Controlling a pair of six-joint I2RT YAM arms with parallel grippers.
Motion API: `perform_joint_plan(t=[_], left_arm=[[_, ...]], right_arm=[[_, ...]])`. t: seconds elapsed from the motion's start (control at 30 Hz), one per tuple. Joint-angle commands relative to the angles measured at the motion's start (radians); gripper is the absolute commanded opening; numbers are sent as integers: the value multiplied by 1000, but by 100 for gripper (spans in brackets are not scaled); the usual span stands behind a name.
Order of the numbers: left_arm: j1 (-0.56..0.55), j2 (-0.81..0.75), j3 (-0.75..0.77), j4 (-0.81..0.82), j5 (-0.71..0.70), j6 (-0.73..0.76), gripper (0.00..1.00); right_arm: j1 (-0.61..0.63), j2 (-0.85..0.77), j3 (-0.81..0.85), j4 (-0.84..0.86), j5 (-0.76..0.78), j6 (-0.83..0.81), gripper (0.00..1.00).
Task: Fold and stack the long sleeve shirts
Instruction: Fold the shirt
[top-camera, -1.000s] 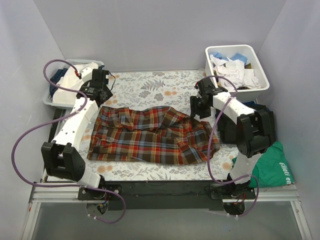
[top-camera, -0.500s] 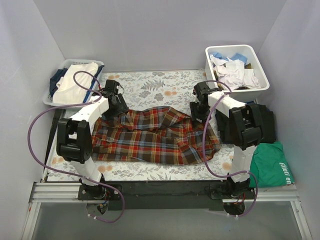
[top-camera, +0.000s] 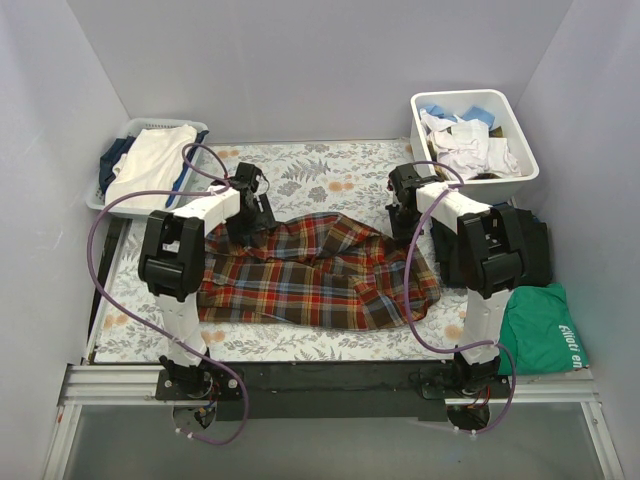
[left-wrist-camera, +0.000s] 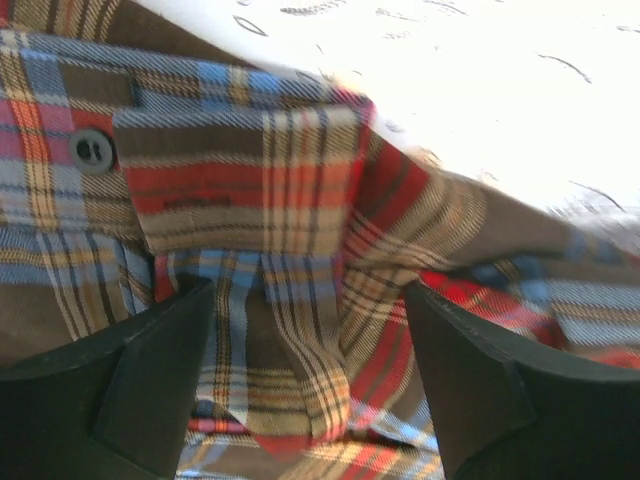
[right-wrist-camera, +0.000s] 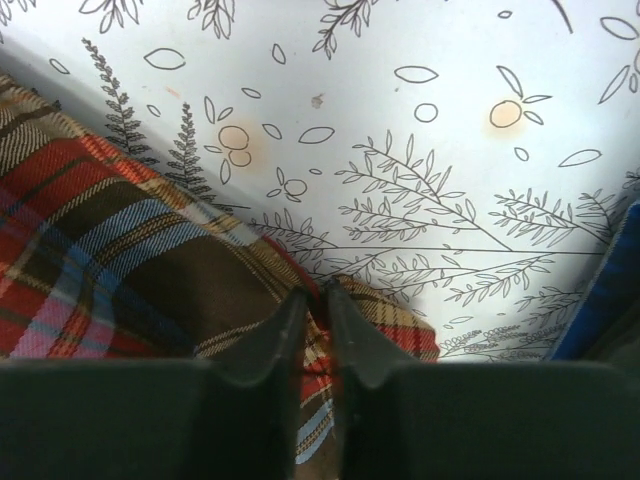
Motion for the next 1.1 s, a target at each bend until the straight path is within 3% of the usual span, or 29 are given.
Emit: perform_joint_plan(t=[0.0, 0.07, 0.1, 0.2, 0.37, 0.73, 1.07], left_arm=[[4, 22, 70, -54, -94, -18, 67], [5, 11, 72, -74, -116, -21, 55], [5, 2, 66, -79, -139, -24, 43], [5, -43, 63, -105, -171, -31, 32], [4, -112, 73, -148, -223, -44, 0], [10, -181, 231, -235, -341, -62, 0], [41, -261, 323, -238, -420, -61, 0]], right_arm=[[2, 26, 4, -31, -6, 0, 18], [3, 23, 4, -32, -3, 0, 14], [2, 21, 6, -32, 0, 2, 10], [3, 17, 3, -34, 5, 11, 2], [3, 14, 9, -29, 3, 17, 1], [-24, -80, -42, 9, 34, 86, 1], [-75, -270, -267, 27, 77, 211, 1]])
